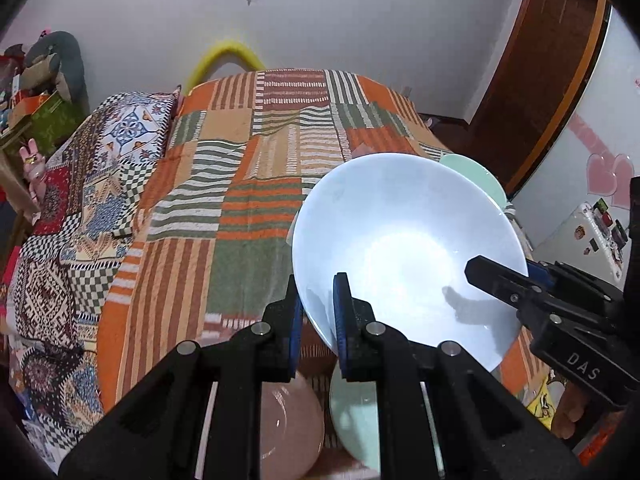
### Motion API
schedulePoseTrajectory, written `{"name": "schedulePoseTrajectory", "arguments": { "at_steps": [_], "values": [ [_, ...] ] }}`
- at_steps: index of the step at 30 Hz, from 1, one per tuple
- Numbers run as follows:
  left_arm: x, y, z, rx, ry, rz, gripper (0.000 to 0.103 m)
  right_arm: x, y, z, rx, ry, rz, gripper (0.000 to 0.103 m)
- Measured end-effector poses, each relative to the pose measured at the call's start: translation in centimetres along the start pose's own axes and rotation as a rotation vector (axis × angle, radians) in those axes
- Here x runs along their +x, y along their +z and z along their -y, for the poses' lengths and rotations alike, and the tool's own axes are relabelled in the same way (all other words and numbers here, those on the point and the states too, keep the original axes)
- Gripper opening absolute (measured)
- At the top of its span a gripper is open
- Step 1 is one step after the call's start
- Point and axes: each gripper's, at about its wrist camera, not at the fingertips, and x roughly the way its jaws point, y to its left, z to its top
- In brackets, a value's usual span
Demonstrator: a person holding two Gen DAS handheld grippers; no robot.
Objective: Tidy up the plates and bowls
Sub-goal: 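Carry the white spotted bowl over the pink bowl and lower it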
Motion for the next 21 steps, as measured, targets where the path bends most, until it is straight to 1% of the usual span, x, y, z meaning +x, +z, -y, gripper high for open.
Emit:
{"name": "schedulePoseTrajectory", "arguments": {
  "at_steps": [7,14,21],
  "values": [
    [-2.9,-2.1,-1.1,-0.027,0.019,0.026,0.013,-0.6,-1.1,-1.9,-0.03,0.031,-0.002,0.027],
    [-5.7,-4.1,-3.1,-0.06,0.048,0.055,0.013,-0.7,-2.3,-4.1,-0.054,0.073,-0.014,0.027],
    [-7.3,-6.1,-5.1,-0.095,0.072,0.072,0.014,-0.4,-3.5,-6.5,-0.088,0.114,-0.037,0.027]
  ]
}}
